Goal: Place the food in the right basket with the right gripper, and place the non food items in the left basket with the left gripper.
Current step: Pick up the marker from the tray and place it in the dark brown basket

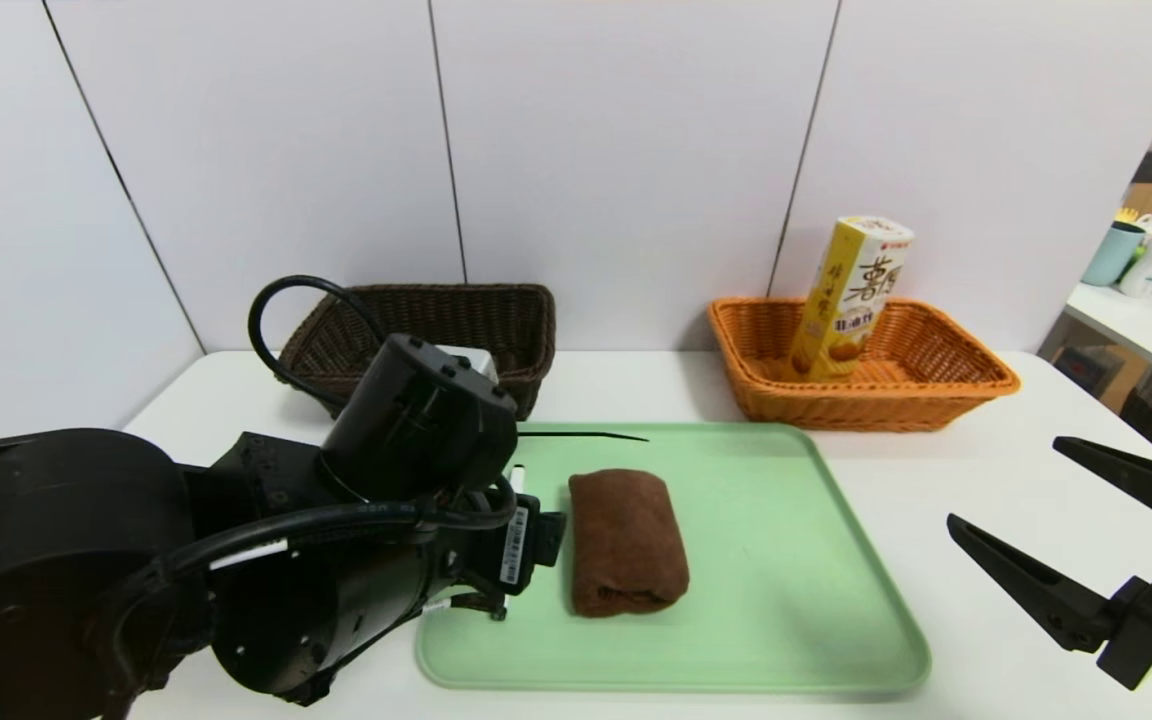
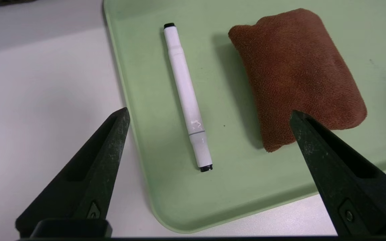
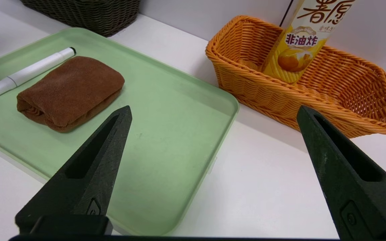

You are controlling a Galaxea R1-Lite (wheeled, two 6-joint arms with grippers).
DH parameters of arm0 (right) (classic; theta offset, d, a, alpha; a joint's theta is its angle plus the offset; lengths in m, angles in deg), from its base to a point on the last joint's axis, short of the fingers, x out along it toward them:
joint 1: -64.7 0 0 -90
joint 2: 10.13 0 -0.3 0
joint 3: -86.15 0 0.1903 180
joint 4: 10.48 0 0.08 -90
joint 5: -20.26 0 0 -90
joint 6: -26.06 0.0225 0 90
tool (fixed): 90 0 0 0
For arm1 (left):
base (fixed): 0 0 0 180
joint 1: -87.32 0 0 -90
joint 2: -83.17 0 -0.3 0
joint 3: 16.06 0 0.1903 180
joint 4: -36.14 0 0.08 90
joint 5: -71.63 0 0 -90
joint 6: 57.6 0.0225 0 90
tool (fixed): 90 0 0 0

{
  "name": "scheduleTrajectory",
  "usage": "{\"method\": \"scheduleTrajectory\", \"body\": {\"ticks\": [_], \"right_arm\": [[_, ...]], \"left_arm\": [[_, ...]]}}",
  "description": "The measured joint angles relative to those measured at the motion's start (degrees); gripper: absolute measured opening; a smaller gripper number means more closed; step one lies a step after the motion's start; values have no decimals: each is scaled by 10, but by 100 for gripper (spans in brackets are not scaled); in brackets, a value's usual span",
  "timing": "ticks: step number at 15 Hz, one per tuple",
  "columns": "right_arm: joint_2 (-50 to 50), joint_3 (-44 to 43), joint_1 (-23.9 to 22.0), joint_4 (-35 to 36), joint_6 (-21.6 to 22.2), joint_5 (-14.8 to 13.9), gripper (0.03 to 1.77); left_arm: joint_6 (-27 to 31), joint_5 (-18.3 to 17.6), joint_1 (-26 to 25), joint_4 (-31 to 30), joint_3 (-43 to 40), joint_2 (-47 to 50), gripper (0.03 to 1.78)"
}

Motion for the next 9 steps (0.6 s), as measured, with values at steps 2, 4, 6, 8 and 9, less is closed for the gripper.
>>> {"method": "scheduleTrajectory", "body": {"ticks": [2, 4, 6, 8, 9], "right_arm": [[0, 0, 0, 0, 0, 0, 169], [-1, 0, 0, 0, 0, 0, 169], [0, 0, 0, 0, 0, 0, 169], [0, -1, 0, 0, -1, 0, 169], [0, 0, 0, 0, -2, 1, 169]], "left_arm": [[-19, 2, 1, 27, 18, -14, 169], [-31, 2, 1, 43, 27, -24, 169], [-42, 1, 2, 45, 30, -32, 169], [-46, 2, 2, 45, 31, -42, 169], [-49, 2, 1, 45, 32, -46, 169]]}}
